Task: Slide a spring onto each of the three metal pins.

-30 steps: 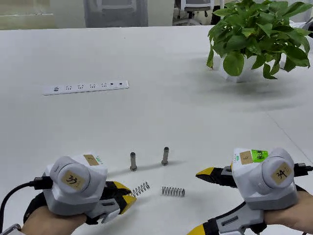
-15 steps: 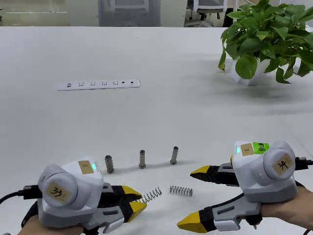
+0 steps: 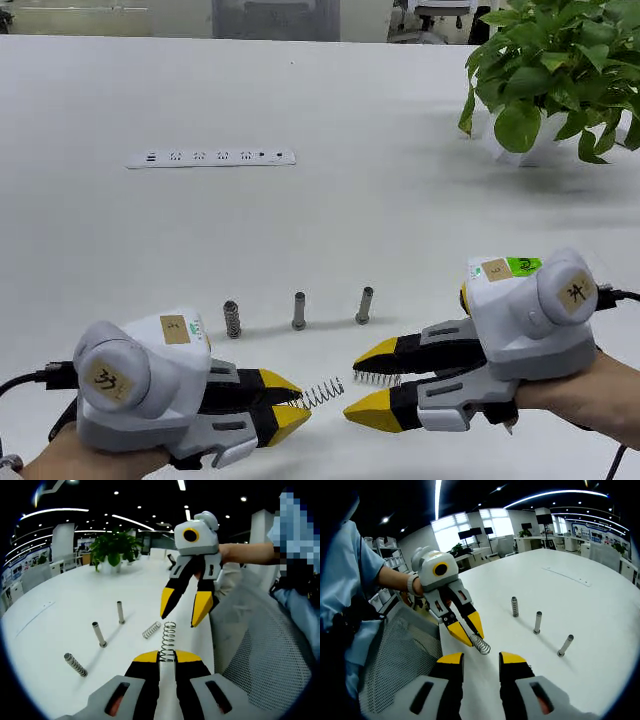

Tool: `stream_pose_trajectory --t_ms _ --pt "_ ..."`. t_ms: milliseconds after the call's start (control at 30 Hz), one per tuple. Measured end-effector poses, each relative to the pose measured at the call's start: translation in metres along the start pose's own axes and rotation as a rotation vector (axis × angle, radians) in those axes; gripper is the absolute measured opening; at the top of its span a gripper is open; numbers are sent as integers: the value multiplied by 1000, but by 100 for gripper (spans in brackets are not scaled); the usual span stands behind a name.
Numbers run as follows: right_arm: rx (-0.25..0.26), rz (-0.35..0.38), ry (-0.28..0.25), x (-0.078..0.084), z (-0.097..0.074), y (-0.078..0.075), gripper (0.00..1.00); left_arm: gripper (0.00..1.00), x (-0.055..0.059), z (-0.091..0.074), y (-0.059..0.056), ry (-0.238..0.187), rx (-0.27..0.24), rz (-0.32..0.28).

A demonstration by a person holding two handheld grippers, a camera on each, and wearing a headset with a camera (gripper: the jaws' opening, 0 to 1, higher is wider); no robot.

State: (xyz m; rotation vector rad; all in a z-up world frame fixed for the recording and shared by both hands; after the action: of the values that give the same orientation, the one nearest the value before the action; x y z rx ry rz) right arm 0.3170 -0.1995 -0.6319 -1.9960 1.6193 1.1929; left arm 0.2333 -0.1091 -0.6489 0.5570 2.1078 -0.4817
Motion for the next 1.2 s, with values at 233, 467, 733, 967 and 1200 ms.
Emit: stream_pose_trajectory --t_ms 233,467,733,967,1200 --pt "-39 16 12 0 0 2 21 10 0 0 -3 -3 45 26" --pt "-69 17 26 0 1 5 17 10 2 -1 -3 -12 74 39" --pt "-85 16 38 0 3 6 12 10 3 -1 0 -14 84 44" --pt "-76 -18 56 -5 3 8 12 10 4 1 0 8 80 45" --pt "-60 -80 82 -12 1 12 12 9 -1 8 -9 43 88 45"
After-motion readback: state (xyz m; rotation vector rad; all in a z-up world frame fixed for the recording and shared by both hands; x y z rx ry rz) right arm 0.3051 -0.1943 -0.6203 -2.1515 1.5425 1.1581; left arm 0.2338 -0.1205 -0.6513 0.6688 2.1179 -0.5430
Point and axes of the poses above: the centre of the closed fingertips' face, and the gripper's own axes: z roughly forward along the fingers, y roughly to its left, x roughly out of its underside, the point moved 6 cm from there along -z, roughly backward along the fingers, and after that the axes turned 4 degrees about y, right-handed, at the moved point
